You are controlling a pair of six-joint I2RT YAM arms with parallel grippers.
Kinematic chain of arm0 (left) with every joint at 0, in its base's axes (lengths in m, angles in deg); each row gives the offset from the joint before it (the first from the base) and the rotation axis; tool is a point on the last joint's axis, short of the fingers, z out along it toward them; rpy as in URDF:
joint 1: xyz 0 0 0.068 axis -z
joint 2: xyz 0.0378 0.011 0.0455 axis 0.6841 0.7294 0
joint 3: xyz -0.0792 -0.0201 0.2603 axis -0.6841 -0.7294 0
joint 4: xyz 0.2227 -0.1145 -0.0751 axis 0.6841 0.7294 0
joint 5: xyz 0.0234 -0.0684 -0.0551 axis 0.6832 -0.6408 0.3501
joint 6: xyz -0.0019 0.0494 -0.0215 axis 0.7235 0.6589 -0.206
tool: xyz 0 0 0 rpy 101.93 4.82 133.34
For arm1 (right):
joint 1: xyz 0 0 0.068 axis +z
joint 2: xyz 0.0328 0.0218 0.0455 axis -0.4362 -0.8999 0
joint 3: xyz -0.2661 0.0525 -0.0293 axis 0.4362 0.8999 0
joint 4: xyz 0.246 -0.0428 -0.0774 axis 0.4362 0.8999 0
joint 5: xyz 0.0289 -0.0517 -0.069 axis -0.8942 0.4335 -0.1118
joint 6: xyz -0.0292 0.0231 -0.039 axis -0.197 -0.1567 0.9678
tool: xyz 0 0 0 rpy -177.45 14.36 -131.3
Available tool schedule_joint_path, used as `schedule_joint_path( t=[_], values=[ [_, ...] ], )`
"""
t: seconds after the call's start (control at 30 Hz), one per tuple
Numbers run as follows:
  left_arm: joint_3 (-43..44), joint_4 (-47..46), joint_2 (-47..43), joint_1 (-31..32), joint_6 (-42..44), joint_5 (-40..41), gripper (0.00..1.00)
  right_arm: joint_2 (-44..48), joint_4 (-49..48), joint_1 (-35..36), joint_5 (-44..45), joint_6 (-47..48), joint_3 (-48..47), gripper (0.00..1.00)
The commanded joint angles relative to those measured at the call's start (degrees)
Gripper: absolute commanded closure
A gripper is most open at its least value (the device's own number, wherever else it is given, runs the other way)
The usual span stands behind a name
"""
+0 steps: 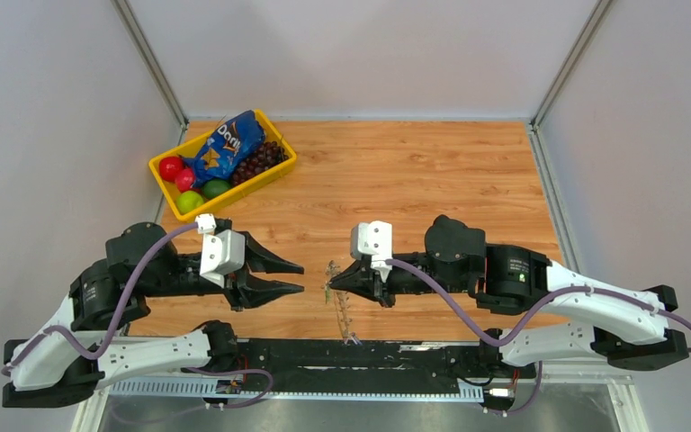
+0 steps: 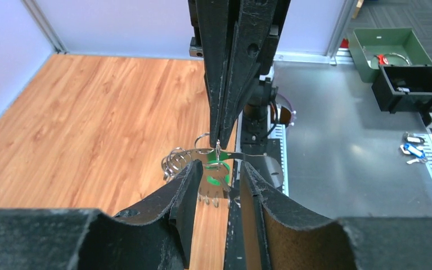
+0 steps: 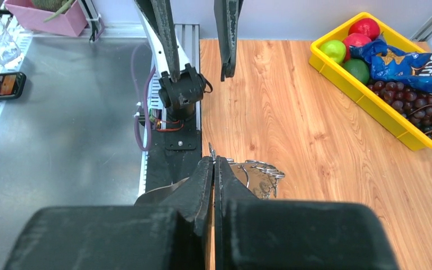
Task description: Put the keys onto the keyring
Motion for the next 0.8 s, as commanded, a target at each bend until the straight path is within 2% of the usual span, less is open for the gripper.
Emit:
schedule_joint_path(
  t=[0.0, 0.4, 0.77],
  values=[
    [-1.34, -4.12, 0.56, -0.05, -0.03, 0.04, 0.59, 2.65, -6.94, 0.21, 1.49, -2.44, 0.19, 1.0],
    [-5.52, -14.6, -2.16, -0.05, -0.2, -1.75, 0.57, 4.57, -13.57, 0.17, 4.02, -5.73, 0.92, 1.0],
    [-6.75, -20.48, -3.7, -0.05, -0.08, -0.67, 0.57, 4.48, -16.54, 0.22, 2.16, -6.63, 1.03, 1.0]
  ],
)
